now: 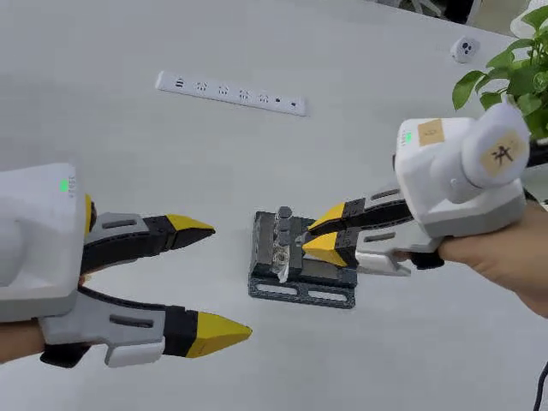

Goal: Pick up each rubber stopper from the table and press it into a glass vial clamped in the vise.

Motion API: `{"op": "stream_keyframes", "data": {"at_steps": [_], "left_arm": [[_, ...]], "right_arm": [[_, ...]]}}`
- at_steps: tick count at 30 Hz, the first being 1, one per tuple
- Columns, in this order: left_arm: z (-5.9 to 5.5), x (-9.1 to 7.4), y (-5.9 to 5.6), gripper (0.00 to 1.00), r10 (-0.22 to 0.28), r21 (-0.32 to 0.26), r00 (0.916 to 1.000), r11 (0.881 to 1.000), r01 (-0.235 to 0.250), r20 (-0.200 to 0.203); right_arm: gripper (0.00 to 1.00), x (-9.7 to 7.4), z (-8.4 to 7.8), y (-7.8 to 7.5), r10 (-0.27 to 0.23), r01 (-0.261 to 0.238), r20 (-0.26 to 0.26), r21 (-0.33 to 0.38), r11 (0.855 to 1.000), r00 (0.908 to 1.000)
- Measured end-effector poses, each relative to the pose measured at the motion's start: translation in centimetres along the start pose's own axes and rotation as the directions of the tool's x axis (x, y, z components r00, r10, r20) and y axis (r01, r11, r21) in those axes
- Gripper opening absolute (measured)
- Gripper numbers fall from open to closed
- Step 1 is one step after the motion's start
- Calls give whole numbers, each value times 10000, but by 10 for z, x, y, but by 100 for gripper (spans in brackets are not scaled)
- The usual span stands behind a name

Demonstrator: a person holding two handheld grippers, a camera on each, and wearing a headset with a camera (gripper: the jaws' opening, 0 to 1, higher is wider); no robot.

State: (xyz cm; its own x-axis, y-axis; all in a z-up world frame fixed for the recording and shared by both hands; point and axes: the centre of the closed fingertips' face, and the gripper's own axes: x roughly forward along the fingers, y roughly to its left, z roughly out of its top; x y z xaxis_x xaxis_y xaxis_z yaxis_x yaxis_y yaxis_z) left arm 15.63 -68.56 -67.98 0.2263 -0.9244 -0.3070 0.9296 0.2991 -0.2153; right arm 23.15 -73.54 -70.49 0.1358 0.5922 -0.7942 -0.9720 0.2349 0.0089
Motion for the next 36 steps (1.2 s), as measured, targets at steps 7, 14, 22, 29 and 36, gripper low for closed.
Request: {"op": "stream_keyframes", "data": {"at_steps": [7,14,22,29,36], "left_arm": [[-22,1,8,79,551,285,9967,9982,-534,-599],[-23,1,9,82,550,581,9964,9970,-513,-641],[-22,3,9,86,584,569,9963,9969,-549,-627],[-23,1,7,86,550,483,9969,9975,-524,-556],[-25,0,8,86,544,420,9974,9977,-525,-476]], "right_arm": [[6,28,-17,-14,126,-206,-1354,-576,9981,9907],[6,47,-29,-17,323,-530,-2267,-859,9949,9734],[6,59,-37,-18,392,-740,-3044,-1036,9919,9517],[6,64,-40,-19,504,-843,-3396,-857,9928,9392],[6,66,-41,-19,491,-992,-3866,-1109,9889,9209]]}}
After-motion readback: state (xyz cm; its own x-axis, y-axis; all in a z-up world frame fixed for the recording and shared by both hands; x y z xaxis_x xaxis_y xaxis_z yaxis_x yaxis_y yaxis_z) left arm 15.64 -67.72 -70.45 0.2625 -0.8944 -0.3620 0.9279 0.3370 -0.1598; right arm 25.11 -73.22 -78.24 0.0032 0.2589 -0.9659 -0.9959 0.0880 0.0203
